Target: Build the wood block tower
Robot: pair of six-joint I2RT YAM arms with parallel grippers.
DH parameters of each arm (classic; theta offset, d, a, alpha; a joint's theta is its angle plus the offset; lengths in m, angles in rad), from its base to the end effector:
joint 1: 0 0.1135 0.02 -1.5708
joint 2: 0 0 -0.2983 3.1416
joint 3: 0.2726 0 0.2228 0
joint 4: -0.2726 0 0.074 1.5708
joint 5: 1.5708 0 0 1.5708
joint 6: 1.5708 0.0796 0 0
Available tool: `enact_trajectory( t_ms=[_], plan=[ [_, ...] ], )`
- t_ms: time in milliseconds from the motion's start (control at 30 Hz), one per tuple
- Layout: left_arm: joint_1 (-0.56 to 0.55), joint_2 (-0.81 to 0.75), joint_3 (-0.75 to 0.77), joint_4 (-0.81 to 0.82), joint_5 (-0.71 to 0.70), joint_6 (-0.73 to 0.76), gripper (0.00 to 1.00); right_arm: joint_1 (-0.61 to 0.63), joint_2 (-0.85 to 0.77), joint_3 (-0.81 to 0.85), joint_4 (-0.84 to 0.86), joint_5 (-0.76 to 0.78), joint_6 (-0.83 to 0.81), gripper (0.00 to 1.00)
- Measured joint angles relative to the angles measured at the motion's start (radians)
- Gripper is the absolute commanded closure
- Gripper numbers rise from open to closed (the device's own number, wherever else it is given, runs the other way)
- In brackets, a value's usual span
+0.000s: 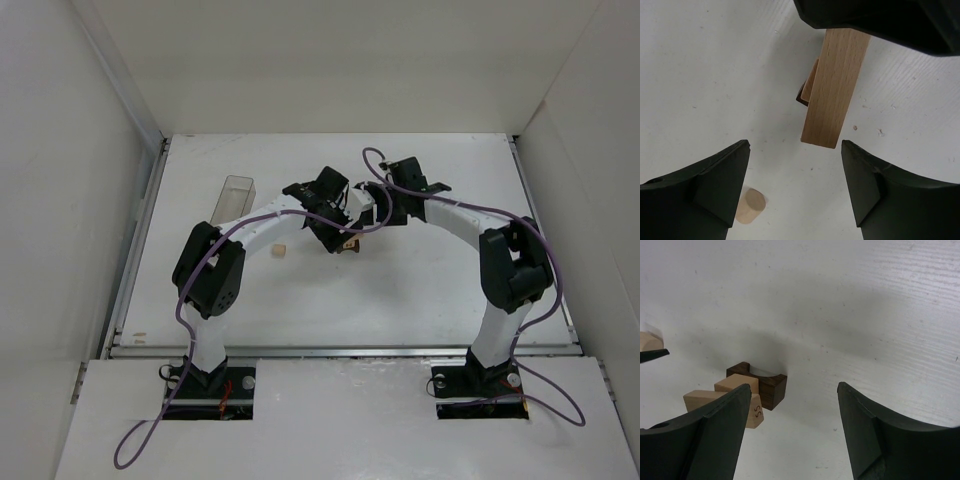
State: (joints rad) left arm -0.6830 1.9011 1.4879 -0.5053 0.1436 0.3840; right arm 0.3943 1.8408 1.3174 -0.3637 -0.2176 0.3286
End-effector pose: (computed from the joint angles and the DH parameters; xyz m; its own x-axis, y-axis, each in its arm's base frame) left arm 0.3264 -0.2803 0.2430 -0.3123 0.7321 -0.6054 0.8726 0.4731 0.1220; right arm 0.3731 0.1738 0.2281 -0.8391 -0.0079 -0.5439 -0.2432 0.8998 0.3623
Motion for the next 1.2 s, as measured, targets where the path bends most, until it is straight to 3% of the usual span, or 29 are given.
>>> enact_trajectory(
  t_ms=[433,867,1033,1200],
  plan=[
    [0.0,0.0,0.0,0.0,-0.014,0.0,0.29,0.0,0.0,-0.025,-0.001,0.0,0.0,0.28],
    [0.015,-0.035,-0.024,0.003,0.035,0.018,0.29,0.0,-0.002,-0.018,-0.002,0.023,0.0,0.16],
    [0.112,-0.174,-0.083,-0.034,0.13,0.051,0.28,-0.009,-0.047,-0.017,-0.004,0.042,0.0,0.15],
    [0.255,-0.235,-0.143,-0.032,0.12,0.041,0.28,-0.028,-0.133,-0.018,-0.002,0.075,0.0,0.15]
  ],
)
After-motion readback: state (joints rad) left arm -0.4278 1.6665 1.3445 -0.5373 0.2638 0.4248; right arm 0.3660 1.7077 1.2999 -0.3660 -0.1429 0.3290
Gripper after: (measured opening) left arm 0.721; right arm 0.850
